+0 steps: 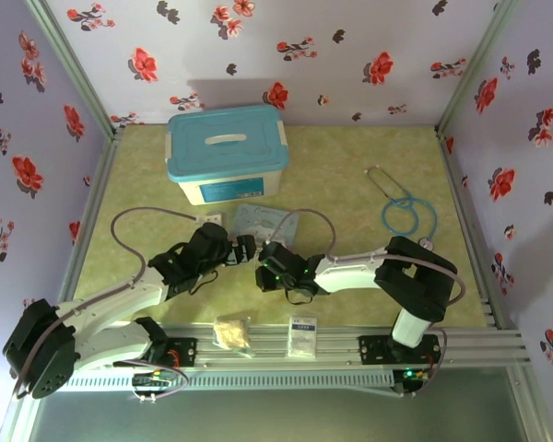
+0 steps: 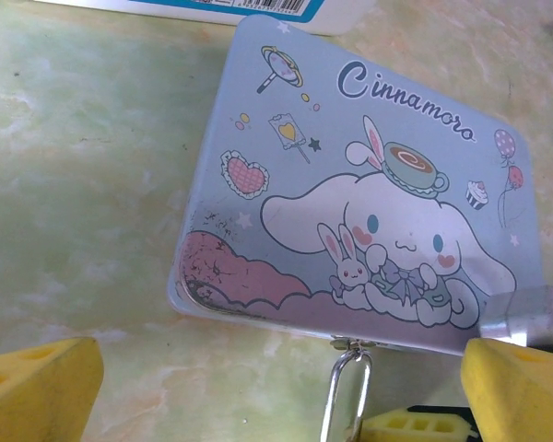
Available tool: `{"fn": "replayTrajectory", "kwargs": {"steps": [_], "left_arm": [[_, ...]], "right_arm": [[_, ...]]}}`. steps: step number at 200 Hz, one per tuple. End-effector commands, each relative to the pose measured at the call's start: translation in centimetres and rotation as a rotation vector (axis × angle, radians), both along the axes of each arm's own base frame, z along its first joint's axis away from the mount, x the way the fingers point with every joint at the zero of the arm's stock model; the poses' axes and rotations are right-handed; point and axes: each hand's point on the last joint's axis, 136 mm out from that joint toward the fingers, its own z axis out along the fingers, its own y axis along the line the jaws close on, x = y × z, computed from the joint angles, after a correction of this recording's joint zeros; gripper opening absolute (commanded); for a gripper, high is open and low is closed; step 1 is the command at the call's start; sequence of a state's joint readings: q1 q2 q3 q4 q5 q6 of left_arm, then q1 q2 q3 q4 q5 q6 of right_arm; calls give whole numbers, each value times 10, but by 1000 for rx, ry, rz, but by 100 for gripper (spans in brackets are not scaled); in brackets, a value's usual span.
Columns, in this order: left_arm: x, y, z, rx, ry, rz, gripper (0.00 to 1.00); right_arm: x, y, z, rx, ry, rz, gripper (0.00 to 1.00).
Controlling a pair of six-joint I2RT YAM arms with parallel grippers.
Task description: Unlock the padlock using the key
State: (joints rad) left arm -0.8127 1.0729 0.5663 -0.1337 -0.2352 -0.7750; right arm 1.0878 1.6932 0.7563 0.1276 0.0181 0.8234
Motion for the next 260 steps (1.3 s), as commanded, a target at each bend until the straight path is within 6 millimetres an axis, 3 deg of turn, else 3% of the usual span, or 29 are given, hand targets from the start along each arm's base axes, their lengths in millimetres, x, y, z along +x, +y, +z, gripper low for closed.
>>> {"fn": "replayTrajectory", "kwargs": {"steps": [1, 44, 103, 144, 178, 260], "left_arm": [[5, 5, 4, -8, -28, 23, 100], [12, 3, 2, 32, -40, 17, 100], [45, -9, 4, 136, -100, 10, 99], [64, -22, 13, 148, -169, -6, 98], [76, -31, 7, 214, -168, -40, 94], [100, -49, -9, 240, -158, -75, 92]], "right_arm": [[-4, -22, -15, -13, 60, -53, 17], [-2, -27, -8, 60, 48, -78, 16], [5, -36, -9, 133, 85, -200, 15], [13, -19, -13, 301, 126, -328, 15], [15, -14, -25, 346, 140, -369, 14], [11, -46, -34, 255, 125, -443, 14]]}}
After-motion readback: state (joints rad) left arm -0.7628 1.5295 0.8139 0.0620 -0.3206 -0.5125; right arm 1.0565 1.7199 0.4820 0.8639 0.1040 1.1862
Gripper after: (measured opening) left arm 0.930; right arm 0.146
